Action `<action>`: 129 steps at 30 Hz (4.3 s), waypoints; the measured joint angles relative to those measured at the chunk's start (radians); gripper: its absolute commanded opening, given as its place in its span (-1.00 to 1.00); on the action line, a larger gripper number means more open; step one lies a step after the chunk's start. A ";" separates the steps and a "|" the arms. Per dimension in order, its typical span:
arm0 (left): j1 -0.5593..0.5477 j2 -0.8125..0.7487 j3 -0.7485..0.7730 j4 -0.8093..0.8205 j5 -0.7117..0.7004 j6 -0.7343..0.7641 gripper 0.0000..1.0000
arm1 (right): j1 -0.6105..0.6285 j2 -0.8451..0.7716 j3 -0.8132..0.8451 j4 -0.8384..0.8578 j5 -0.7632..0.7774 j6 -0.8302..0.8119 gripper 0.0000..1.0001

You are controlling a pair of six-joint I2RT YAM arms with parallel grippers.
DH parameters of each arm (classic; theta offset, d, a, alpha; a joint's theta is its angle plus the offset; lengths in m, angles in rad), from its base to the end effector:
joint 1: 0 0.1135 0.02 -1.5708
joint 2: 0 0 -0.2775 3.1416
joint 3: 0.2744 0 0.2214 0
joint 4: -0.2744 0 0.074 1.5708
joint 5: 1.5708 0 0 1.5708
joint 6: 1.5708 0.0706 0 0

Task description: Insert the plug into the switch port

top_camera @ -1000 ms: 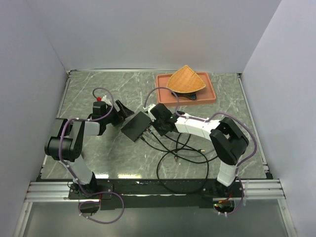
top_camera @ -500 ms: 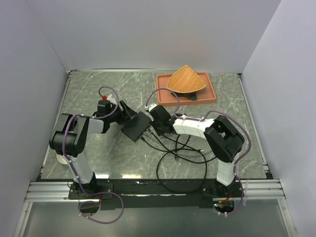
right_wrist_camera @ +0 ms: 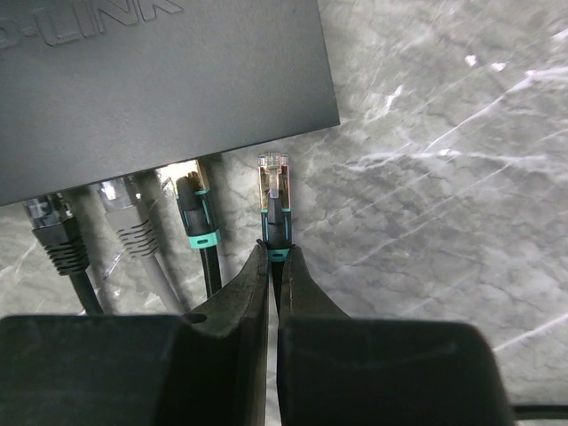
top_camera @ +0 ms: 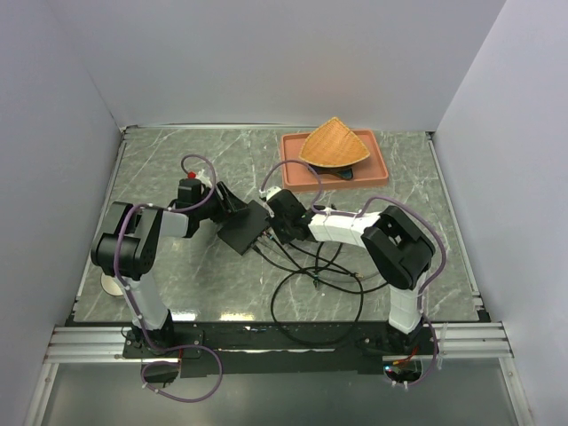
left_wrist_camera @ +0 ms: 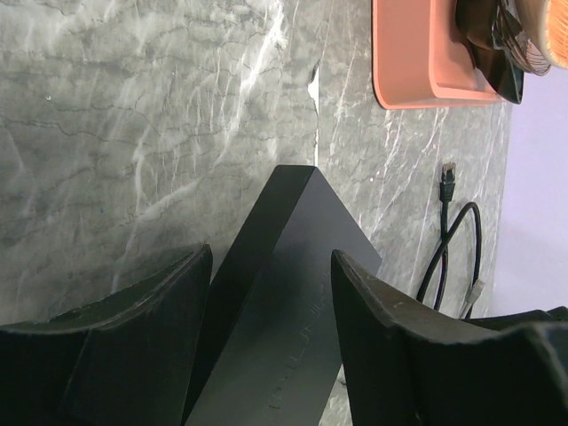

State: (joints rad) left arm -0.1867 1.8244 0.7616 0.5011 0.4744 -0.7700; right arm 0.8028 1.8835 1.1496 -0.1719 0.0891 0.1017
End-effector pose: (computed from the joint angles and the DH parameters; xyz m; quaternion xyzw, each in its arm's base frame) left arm 0.3492 -0.0988 0.1522 -0.1359 0.8476 -0.3989 0.3224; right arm 0.2774 0.2782 0.1658 -0.3106 0.8919 0.1046 0.3117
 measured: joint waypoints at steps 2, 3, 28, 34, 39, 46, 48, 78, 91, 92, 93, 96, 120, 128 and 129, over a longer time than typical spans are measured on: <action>0.000 0.000 0.004 -0.007 0.000 0.002 0.24 | 0.000 0.005 0.000 0.003 -0.001 0.004 -1.00; 0.000 0.000 0.005 -0.010 0.000 0.002 0.23 | 0.000 0.005 0.000 0.004 0.000 0.006 -1.00; -0.005 0.026 0.027 -0.013 0.013 0.010 0.11 | 0.004 0.004 0.000 0.018 0.000 0.013 -1.00; -0.005 0.032 0.031 -0.014 0.019 0.011 0.09 | 0.007 -0.003 0.000 0.023 0.000 0.013 -1.00; -0.006 0.032 0.032 -0.014 0.019 0.017 0.08 | 0.008 -0.003 0.002 0.029 0.003 0.014 -1.00; -0.008 0.032 0.032 -0.013 0.018 0.019 0.07 | 0.010 0.019 0.046 -0.009 0.022 0.011 -1.00; -0.008 0.032 0.033 -0.014 0.018 0.023 0.07 | 0.011 0.023 0.047 -0.008 0.027 0.003 -1.00; -0.016 0.034 0.046 -0.003 0.020 0.056 0.30 | -0.008 0.023 0.039 0.029 -0.072 -0.346 -1.00; -0.016 0.054 0.056 0.019 0.031 0.060 0.29 | -0.076 0.023 0.038 0.045 -0.239 -0.391 -1.00; -0.016 0.054 0.056 0.021 0.034 0.060 0.29 | -0.081 0.023 0.038 0.045 -0.253 -0.393 -1.00; -0.016 0.054 0.056 0.022 0.035 0.060 0.28 | -0.085 0.023 0.038 0.045 -0.264 -0.396 -1.00; -0.016 0.054 0.056 0.024 0.037 0.060 0.25 | -0.094 0.023 0.038 0.045 -0.286 -0.398 -1.00; -0.017 0.071 0.072 0.008 0.029 0.082 -0.06 | -0.093 0.045 0.068 0.024 -0.256 -0.234 -1.00; -0.016 0.079 0.085 0.008 0.012 0.103 -0.08 | -0.092 0.082 0.125 -0.005 -0.216 -0.210 -1.00; -0.016 0.082 0.089 0.009 0.009 0.104 -0.09 | -0.092 0.087 0.134 -0.010 -0.211 -0.209 -1.00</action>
State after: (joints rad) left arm -0.2031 1.9064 0.8501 0.5102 0.4835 -0.6659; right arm 0.7109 1.9709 1.2835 -0.1818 -0.1223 -0.1078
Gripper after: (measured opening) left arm 0.465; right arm 0.045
